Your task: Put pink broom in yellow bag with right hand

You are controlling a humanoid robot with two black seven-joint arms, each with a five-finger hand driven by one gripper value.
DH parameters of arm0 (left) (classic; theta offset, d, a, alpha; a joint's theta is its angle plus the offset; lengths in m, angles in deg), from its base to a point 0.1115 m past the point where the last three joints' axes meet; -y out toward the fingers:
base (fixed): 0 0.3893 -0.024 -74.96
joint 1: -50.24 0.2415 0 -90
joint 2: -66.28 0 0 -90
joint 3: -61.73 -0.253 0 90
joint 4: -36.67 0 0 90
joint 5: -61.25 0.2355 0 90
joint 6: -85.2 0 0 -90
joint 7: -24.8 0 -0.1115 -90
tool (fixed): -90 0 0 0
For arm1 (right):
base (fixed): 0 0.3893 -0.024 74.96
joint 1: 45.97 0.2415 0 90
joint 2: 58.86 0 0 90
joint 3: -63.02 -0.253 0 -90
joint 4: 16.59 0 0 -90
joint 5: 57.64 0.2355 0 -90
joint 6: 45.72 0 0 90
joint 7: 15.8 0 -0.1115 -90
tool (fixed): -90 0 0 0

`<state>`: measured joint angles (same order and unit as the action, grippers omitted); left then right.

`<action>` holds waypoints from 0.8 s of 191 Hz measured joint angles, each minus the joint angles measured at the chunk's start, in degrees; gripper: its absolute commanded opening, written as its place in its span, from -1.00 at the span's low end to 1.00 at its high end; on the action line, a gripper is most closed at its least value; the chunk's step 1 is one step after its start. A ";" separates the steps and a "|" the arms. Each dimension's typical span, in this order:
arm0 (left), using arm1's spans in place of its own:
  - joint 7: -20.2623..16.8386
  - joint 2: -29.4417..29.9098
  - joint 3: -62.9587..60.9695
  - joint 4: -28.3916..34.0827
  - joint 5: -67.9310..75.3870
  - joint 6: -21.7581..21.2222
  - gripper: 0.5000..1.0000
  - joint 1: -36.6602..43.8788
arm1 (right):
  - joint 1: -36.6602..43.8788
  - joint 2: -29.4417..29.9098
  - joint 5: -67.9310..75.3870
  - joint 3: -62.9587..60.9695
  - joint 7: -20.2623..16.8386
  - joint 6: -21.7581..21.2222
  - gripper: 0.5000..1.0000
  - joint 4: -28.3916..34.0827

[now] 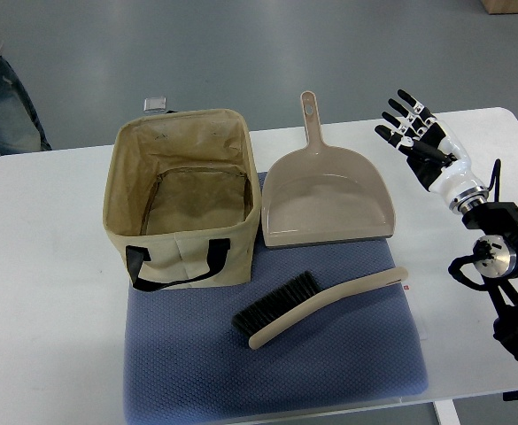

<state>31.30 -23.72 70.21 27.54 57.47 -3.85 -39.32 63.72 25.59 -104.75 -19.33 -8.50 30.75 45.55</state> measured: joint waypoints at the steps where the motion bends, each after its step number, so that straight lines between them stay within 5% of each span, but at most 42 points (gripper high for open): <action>1: 0.00 0.00 0.00 0.00 0.00 0.00 1.00 0.00 | 0.00 -0.01 0.00 0.00 0.00 0.00 0.72 0.00; 153: -0.17 0.00 0.05 -0.23 0.09 0.03 1.00 0.00 | 0.25 -0.21 0.08 0.00 0.00 0.00 0.72 0.00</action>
<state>31.13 -23.72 70.26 27.31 57.56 -3.82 -39.32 63.97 25.39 -104.66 -19.33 -8.50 30.75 45.55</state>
